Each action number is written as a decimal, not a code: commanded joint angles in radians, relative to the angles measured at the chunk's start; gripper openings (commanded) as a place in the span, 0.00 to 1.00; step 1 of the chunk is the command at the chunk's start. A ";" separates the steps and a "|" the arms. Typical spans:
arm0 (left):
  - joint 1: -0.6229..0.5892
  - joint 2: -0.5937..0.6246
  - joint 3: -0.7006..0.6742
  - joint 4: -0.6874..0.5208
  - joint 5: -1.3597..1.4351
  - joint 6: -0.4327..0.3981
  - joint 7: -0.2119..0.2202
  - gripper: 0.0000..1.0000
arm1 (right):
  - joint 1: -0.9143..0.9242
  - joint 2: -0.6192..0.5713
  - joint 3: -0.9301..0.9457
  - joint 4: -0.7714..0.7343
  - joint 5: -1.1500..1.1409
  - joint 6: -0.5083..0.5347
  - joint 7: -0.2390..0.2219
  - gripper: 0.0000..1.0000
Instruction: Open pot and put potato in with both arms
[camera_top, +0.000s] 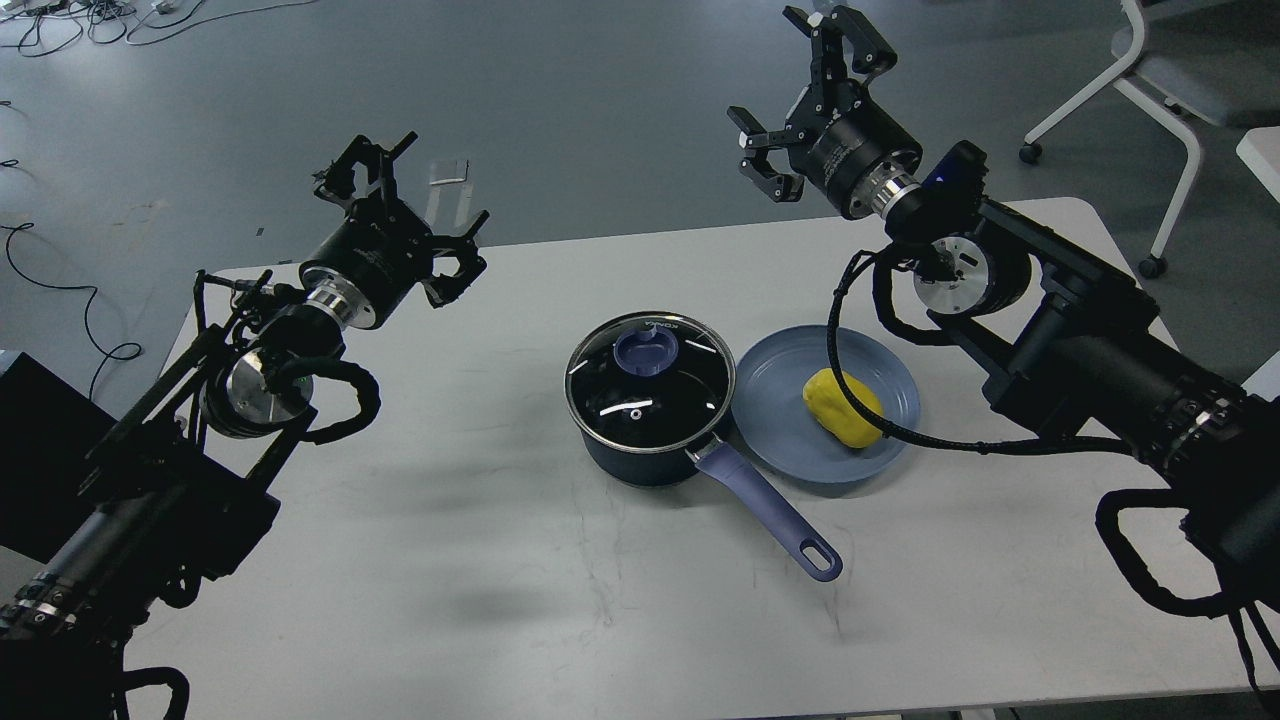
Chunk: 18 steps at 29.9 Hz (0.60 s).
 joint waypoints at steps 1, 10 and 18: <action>0.014 0.021 0.003 -0.001 0.002 -0.006 -0.004 0.98 | -0.002 0.021 0.003 -0.007 0.020 -0.010 -0.016 1.00; 0.055 0.014 0.001 0.008 -0.011 -0.022 -0.017 0.98 | -0.045 0.036 -0.017 -0.007 0.029 -0.048 -0.025 1.00; 0.070 -0.002 0.006 0.011 -0.001 -0.009 -0.043 0.98 | -0.097 0.027 -0.015 0.025 0.029 -0.044 -0.027 1.00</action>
